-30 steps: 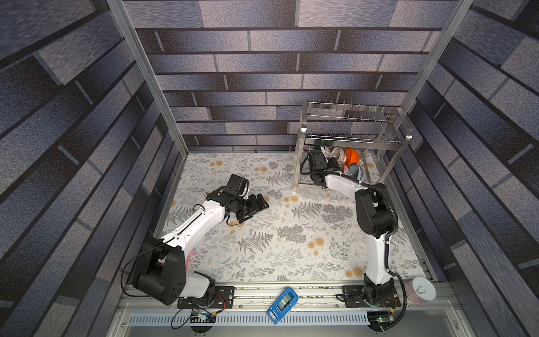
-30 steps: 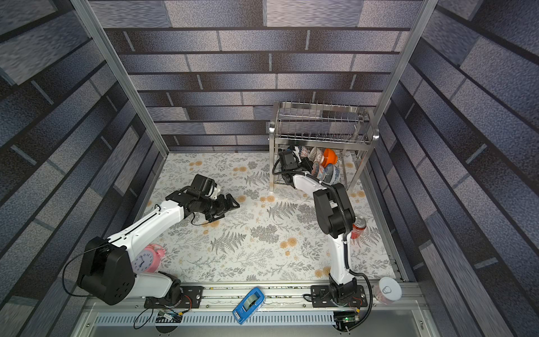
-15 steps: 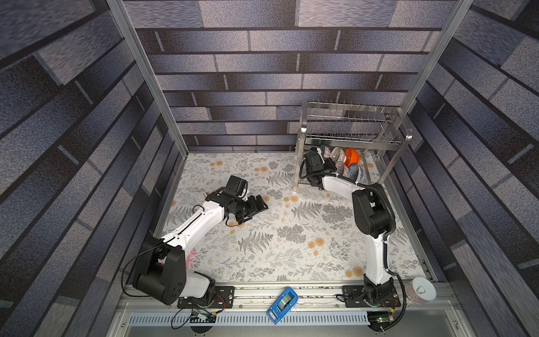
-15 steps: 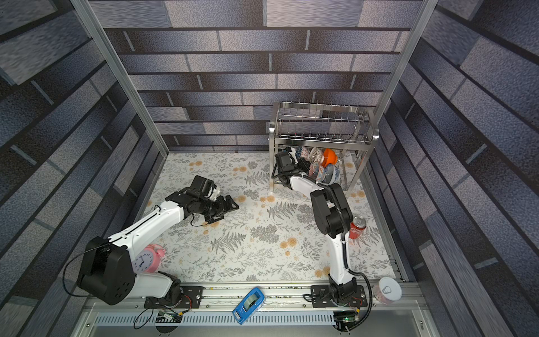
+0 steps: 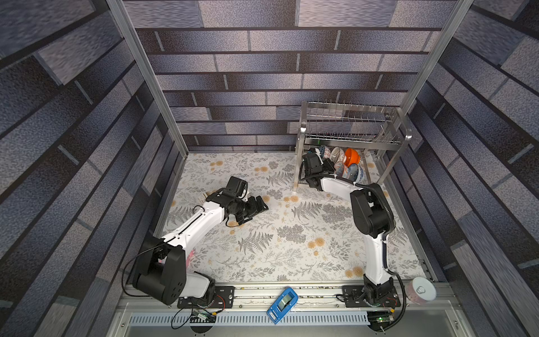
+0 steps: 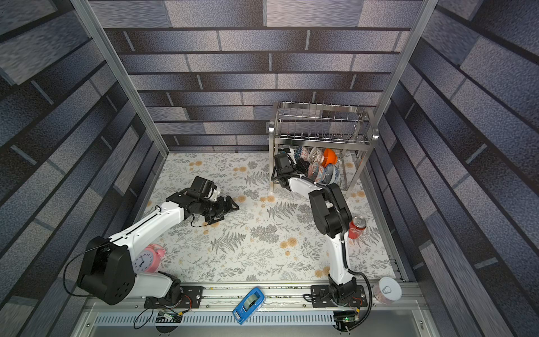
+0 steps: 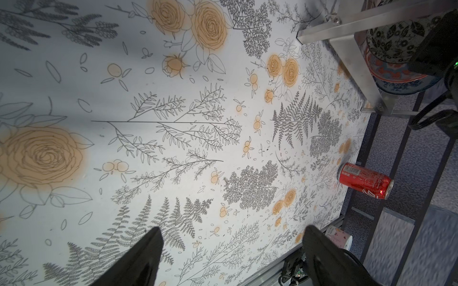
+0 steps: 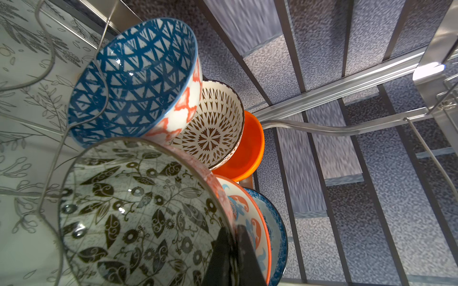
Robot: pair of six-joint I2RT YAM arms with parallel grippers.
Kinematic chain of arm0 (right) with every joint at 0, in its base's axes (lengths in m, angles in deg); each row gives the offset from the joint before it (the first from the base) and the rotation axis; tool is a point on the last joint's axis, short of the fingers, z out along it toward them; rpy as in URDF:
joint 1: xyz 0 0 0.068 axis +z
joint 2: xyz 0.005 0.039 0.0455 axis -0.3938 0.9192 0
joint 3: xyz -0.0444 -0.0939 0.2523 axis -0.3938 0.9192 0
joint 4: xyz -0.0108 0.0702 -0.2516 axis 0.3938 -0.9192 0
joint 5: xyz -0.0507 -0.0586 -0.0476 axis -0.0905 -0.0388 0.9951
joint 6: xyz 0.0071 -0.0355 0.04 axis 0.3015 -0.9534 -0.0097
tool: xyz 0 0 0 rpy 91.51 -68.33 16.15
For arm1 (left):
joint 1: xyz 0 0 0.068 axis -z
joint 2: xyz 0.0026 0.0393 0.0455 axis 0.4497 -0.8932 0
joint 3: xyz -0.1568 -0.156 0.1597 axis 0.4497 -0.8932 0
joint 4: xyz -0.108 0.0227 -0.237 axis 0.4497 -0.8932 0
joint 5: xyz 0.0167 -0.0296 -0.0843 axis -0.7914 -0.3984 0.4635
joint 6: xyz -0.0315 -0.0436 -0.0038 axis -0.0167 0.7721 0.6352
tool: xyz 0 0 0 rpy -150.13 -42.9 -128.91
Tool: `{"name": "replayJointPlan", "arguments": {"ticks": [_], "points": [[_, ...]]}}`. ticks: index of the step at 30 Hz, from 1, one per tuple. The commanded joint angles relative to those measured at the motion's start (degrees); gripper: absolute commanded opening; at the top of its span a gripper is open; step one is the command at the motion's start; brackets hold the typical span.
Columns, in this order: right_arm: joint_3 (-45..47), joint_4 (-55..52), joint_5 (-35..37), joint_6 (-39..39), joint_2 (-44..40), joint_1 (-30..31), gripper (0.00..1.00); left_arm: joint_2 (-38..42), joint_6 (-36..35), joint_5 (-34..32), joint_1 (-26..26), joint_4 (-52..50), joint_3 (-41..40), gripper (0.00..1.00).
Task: Load bowls into a dish rack
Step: Place the bowl in the dish rack.
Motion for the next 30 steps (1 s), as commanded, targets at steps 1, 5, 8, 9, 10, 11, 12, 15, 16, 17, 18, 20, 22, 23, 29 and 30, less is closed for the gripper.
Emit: {"name": "replayJointPlan", "arguments": {"ticks": [1, 5, 8, 9, 10, 11, 12, 15, 16, 17, 18, 20, 22, 23, 29, 30], "points": [[1.6, 0.2, 1.0, -1.3, 2.9, 1.9, 0.0, 0.1, -1.7, 1.0, -0.6, 0.1, -0.9, 0.91], [2.2, 0.6, 1.4, -1.7, 3.0, 2.3, 0.0, 0.3, -1.7, 1.0, -0.7, 0.2, -1.2, 0.91], [2.8, 1.6, 1.8, -2.3, 3.0, 2.4, 0.0, 0.5, -1.6, 1.0, -0.8, 0.2, -1.3, 0.91], [3.0, 1.6, 1.9, -2.4, 2.9, 2.4, 0.0, 0.5, -1.6, 1.0, -0.8, 0.2, -1.5, 0.91], [3.1, 1.7, 2.0, -2.5, 2.9, 2.4, 0.0, 0.6, -1.7, 1.0, -0.8, 0.2, -1.5, 0.91], [3.3, 1.7, 2.0, -2.4, 2.9, 2.5, 0.0, 0.7, -1.6, 1.0, -0.8, 0.2, -1.6, 0.91], [3.4, 1.7, 2.0, -2.4, 2.7, 2.5, 0.0, 0.7, -1.7, 1.0, -0.8, 0.2, -1.7, 0.91], [3.7, 1.7, 2.1, -2.4, 2.7, 2.7, 0.0, 0.9, -1.5, 1.0, -0.9, 0.3, -1.8, 0.91], [3.8, 1.7, 2.1, -2.5, 2.7, 2.8, 0.0, 0.9, -1.5, 1.0, -0.8, 0.2, -1.9, 0.91], [3.9, 1.7, 2.2, -2.5, 2.8, 2.9, 0.0, 0.9, -1.6, 1.0, -0.9, 0.4, -1.9, 0.91], [3.9, 1.7, 2.2, -2.5, 2.9, 2.9, 0.0, 1.0, -1.5, 1.0, -0.9, 0.4, -2.0, 0.91], [3.9, 1.7, 2.4, -2.5, 2.9, 3.1, 0.0, 1.0, -1.5, 1.0, -0.9, 0.4, -2.0, 0.91], [3.9, 1.6, 2.4, -2.6, 3.0, 3.1, 0.0, 1.1, -1.5, 1.0, -0.9, 0.4, -2.1, 0.91], [3.9, 1.6, 2.5, -2.6, 3.0, 3.2, 0.0, 1.2, -1.5, 1.0, -0.9, 0.4, -2.2, 0.91], [3.5, 1.3, 2.6, -2.6, 3.2, 3.4, 0.0, 1.3, -1.4, 1.0, -0.9, 0.6, -2.5, 0.91], [3.5, 1.2, 2.7, -2.6, 3.2, 3.5, 0.0, 1.4, -1.4, 1.0, -0.9, 0.6, -2.6, 0.91]]}}
